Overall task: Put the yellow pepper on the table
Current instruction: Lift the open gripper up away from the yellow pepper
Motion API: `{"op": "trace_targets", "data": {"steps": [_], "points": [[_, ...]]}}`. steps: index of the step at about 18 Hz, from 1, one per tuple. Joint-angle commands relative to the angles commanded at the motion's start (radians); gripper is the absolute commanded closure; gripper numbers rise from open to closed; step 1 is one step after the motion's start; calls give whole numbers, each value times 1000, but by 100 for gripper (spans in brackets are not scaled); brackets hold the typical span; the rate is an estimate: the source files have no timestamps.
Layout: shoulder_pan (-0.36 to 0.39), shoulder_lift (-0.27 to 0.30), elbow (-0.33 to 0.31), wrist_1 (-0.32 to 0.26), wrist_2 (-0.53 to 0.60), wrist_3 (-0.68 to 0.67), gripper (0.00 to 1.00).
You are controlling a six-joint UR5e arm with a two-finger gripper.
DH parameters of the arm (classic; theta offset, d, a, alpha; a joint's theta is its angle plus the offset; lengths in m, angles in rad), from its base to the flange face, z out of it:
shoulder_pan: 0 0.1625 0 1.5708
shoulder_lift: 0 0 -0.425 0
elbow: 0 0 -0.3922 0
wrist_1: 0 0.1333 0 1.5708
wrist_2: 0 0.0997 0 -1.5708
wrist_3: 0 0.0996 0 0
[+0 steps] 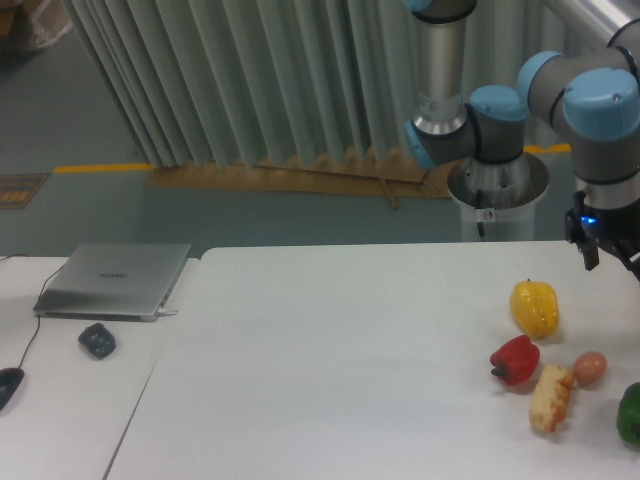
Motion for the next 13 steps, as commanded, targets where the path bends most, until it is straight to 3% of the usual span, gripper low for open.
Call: {"op": "trace_targets", "data": {"steps": [1,5,8,13], "points": [[-18,32,-14,-56,-12,21,0],[-52,57,-29,-222,-41,84,0],[-51,62,-35,-253,-90,83,0],[-51,60,-35,-247,-113,74,0]]}}
